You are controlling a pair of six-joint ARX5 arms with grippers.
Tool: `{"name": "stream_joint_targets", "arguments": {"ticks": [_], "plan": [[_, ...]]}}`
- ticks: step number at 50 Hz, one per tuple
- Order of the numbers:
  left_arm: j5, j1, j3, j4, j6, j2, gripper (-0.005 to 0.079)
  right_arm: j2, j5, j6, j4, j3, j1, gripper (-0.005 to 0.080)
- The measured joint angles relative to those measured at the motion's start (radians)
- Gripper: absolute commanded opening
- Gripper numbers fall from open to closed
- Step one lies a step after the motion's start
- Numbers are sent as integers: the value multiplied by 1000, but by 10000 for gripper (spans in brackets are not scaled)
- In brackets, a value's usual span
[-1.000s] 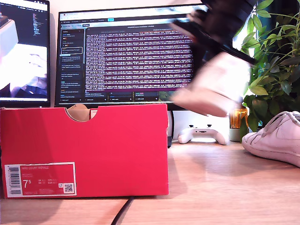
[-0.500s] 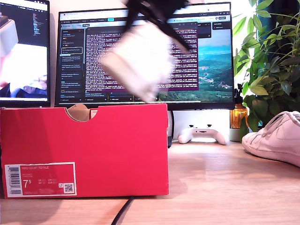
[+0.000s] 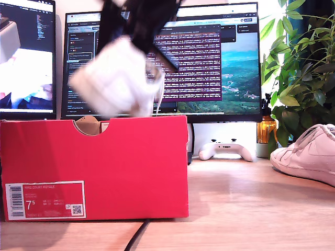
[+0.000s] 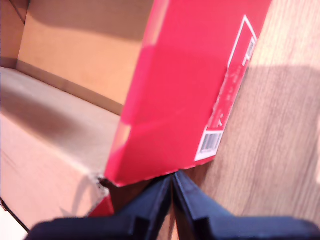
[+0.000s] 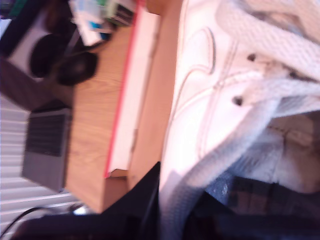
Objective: Pack the white shoes by picking the first shoe and placing it inside the red shoebox, left side, then picking and rotating the second shoe and placing it in the shoebox
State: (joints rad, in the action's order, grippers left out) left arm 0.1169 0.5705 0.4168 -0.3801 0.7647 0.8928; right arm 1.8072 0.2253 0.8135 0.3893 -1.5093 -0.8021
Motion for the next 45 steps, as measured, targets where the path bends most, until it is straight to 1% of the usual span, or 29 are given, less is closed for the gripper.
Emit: {"name": "stream_joint_targets", "arguments": {"ticks": [6, 16, 22, 38, 45], "plan": [[0, 0, 0, 0, 0, 0, -11, 28, -28, 2, -24, 0, -11, -13], [0, 0, 0, 0, 0, 0, -11, 34, -31, 6, -54, 0, -16, -13], [0, 0, 0, -1, 0, 0, -11, 47, -51, 6, -65, 0, -25, -13], [0, 0, 0, -1, 0, 0, -11, 164, -51, 6, -82, 0, -38, -13], [0, 0, 0, 0, 0, 0, -11, 181, -52, 6, -92, 0, -37, -13]]}}
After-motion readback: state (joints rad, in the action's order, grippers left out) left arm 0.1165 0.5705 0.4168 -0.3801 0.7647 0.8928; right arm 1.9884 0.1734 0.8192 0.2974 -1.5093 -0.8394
